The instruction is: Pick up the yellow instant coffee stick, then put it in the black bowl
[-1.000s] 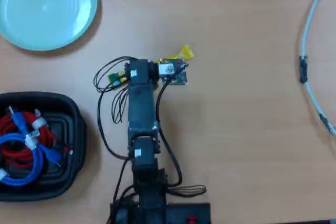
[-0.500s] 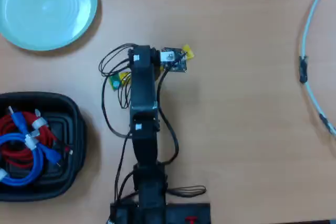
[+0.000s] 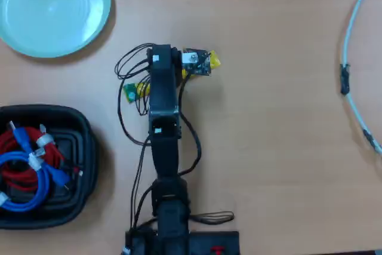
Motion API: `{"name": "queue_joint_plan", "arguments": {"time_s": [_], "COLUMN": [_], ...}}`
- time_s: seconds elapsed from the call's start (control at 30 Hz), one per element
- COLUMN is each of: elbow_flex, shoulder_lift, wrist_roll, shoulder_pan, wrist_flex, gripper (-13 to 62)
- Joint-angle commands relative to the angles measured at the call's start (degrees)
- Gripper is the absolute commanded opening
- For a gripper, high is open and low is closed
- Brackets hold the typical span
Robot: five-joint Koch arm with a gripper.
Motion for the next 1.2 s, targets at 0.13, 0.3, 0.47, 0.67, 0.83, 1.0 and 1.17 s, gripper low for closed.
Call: {"name": "queue_joint_plan", "arguments": {"time_s": [0.13,0.3,0.47,0.67,0.83,1.0,1.17], "elbow_flex": [-3.52,-3.60,-3.34,-2.90,-3.08,-3.69,-3.08], "shoulder_lift": [0.18,0.18,0.18,-0.09,0.26,0.62,1.23], "wrist_roll": [2.81,7.47,17.31,21.88,27.33,46.32,47.81], "shoulder_pan": [0.18,0.26,0.35,0.62,1.23,0.88,-0.53], "wrist_flex": [2.72,3.60,4.04,5.71,9.67,11.60,12.74], "gripper": [29.3,16.5,-9.9,-6.0,-6.1,-6.2,-6.2]}}
